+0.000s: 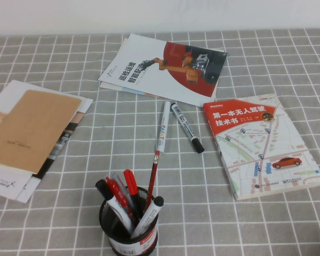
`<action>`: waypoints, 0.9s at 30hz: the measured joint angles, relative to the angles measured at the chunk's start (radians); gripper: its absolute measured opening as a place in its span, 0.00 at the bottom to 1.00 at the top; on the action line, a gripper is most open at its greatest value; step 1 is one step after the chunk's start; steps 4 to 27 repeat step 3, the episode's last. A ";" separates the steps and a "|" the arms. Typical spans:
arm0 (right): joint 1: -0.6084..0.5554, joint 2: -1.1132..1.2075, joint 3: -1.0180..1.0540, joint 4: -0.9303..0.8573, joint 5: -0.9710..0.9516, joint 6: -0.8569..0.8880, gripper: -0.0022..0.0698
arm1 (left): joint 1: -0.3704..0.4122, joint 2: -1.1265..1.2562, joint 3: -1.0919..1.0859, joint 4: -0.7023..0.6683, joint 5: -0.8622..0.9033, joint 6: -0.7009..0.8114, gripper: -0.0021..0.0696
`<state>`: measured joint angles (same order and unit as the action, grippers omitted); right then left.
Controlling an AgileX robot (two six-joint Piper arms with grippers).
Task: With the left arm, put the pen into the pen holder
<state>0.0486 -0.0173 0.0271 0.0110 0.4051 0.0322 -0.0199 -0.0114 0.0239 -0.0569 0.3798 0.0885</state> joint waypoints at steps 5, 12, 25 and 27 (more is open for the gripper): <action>0.000 0.000 0.000 0.000 0.000 0.000 0.01 | 0.000 0.000 0.000 0.000 0.002 0.000 0.03; 0.000 0.000 0.000 0.000 0.000 0.000 0.01 | 0.000 0.000 0.000 0.000 0.002 0.000 0.03; 0.000 0.000 0.000 0.000 0.000 0.000 0.01 | 0.000 0.000 0.000 0.000 0.002 0.000 0.03; 0.000 0.000 0.000 0.000 0.000 0.000 0.01 | 0.000 0.000 0.000 0.000 0.002 0.000 0.03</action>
